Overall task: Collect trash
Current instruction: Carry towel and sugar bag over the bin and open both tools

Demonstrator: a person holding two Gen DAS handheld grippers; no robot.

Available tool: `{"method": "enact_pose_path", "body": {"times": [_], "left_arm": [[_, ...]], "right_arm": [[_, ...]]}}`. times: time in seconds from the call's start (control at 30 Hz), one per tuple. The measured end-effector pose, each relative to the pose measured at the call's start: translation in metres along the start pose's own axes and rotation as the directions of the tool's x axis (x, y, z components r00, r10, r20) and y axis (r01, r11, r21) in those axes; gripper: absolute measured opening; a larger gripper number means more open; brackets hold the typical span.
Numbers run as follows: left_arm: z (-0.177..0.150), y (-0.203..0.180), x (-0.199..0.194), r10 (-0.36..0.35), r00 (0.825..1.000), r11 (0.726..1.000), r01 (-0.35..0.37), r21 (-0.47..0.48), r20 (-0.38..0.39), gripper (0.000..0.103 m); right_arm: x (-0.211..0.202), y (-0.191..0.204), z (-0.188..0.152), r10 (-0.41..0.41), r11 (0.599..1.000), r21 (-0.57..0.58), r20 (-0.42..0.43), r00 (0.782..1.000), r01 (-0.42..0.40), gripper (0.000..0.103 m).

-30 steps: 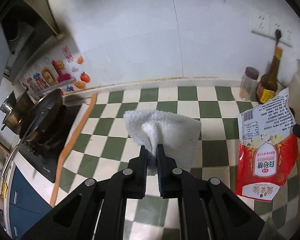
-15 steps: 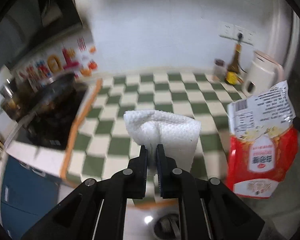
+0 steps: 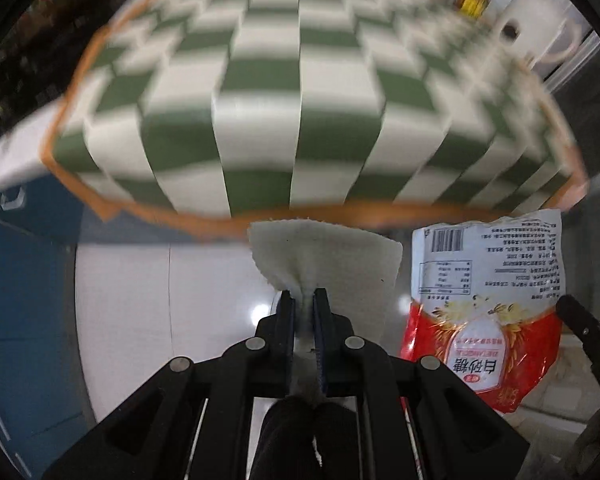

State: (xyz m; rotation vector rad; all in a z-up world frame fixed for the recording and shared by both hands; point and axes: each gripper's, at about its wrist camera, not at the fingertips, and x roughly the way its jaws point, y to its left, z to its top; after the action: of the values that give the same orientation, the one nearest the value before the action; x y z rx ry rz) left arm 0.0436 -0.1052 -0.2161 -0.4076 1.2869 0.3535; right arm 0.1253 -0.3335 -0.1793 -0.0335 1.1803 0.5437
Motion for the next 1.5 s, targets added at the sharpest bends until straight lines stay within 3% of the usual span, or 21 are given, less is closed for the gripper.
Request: {"method": "enact_pose_path", "body": {"times": [0.17, 0.33, 0.47, 0.57, 0.7, 0.83, 0.87, 0.97, 1.0, 1.03, 1.07, 1.1, 1.17, 1.2, 1.27, 1.4, 1.5], "left_arm": [[-0.025, -0.004, 0.12, 0.032, 0.988, 0.999, -0.035, -0.014, -0.148, 0.006], [-0.048, -0.003, 0.257, 0.023, 0.962, 0.998, -0.04, -0.056, -0.273, 0.006], [-0.067, -0.001, 0.363, 0.002, 0.933, 0.997, -0.032, -0.075, -0.359, 0.006], [-0.082, -0.001, 0.428, -0.023, 0.907, 0.996, -0.016, -0.09, -0.42, 0.007], [-0.1, 0.002, 0.498, -0.039, 0.847, 0.994, -0.021, -0.106, -0.53, 0.012], [-0.114, 0.008, 0.516, -0.046, 0.836, 0.993, -0.022, -0.117, -0.548, 0.014], [-0.114, 0.009, 0.515, -0.042, 0.837, 0.992, -0.029, -0.121, -0.545, 0.021], [-0.113, 0.008, 0.504, -0.041, 0.862, 0.989, -0.037, -0.143, -0.505, 0.066], [-0.113, 0.008, 0.5, -0.033, 0.87, 0.989, -0.042, -0.14, -0.493, 0.08], [-0.112, 0.006, 0.495, -0.026, 0.876, 0.99, -0.046, -0.136, -0.481, 0.086], [-0.111, 0.006, 0.49, -0.024, 0.88, 0.99, -0.046, -0.135, -0.475, 0.094], [-0.108, 0.005, 0.485, -0.024, 0.882, 0.99, -0.045, -0.135, -0.471, 0.098], [-0.105, 0.011, 0.484, -0.02, 0.888, 0.991, -0.044, -0.13, -0.459, 0.098], [-0.103, 0.009, 0.477, -0.015, 0.893, 0.991, -0.046, -0.123, -0.45, 0.098], [-0.102, 0.008, 0.464, -0.001, 0.904, 0.992, -0.054, -0.115, -0.429, 0.098], [-0.103, 0.007, 0.444, 0.009, 0.916, 0.991, -0.061, -0.117, -0.4, 0.098], [-0.111, 0.007, 0.424, 0.036, 0.924, 0.991, -0.081, -0.103, -0.38, 0.098]], "right_arm": [[0.123, -0.036, -0.047, -0.001, 1.0, 0.008, -0.157, 0.988, 0.002, 0.0], [0.26, -0.076, -0.091, 0.016, 0.998, 0.064, -0.287, 0.958, 0.003, 0.0], [0.363, -0.093, -0.124, -0.017, 0.998, 0.046, -0.349, 0.937, 0.036, 0.0], [0.424, -0.101, -0.143, -0.02, 0.999, 0.039, -0.389, 0.921, 0.038, 0.0], [0.477, -0.11, -0.161, 0.002, 0.997, 0.066, -0.447, 0.895, 0.031, 0.0], [0.506, -0.122, -0.169, 0.02, 0.993, 0.11, -0.498, 0.867, 0.04, 0.001], [0.508, -0.124, -0.168, 0.022, 0.992, 0.115, -0.508, 0.861, 0.042, 0.001], [0.507, -0.122, -0.163, 0.032, 0.993, 0.114, -0.517, 0.855, 0.032, 0.002], [0.505, -0.123, -0.161, 0.028, 0.993, 0.11, -0.516, 0.856, 0.034, 0.005], [0.503, -0.123, -0.159, 0.033, 0.993, 0.115, -0.513, 0.858, 0.03, 0.007], [0.501, -0.121, -0.157, 0.034, 0.993, 0.118, -0.511, 0.859, 0.031, 0.019], [0.497, -0.121, -0.154, 0.036, 0.992, 0.12, -0.505, 0.862, 0.03, 0.041], [0.487, -0.12, -0.148, 0.048, 0.992, 0.125, -0.485, 0.873, 0.015, 0.068], [0.481, -0.119, -0.146, 0.038, 0.993, 0.114, -0.476, 0.878, 0.018, 0.075], [0.468, -0.118, -0.143, 0.025, 0.995, 0.093, -0.469, 0.883, 0.022, 0.075], [0.448, -0.112, -0.146, -0.042, 0.998, 0.025, -0.463, 0.886, 0.06, 0.098], [0.436, -0.111, -0.154, -0.048, 0.998, 0.008, -0.467, 0.883, 0.058, 0.102]]}}
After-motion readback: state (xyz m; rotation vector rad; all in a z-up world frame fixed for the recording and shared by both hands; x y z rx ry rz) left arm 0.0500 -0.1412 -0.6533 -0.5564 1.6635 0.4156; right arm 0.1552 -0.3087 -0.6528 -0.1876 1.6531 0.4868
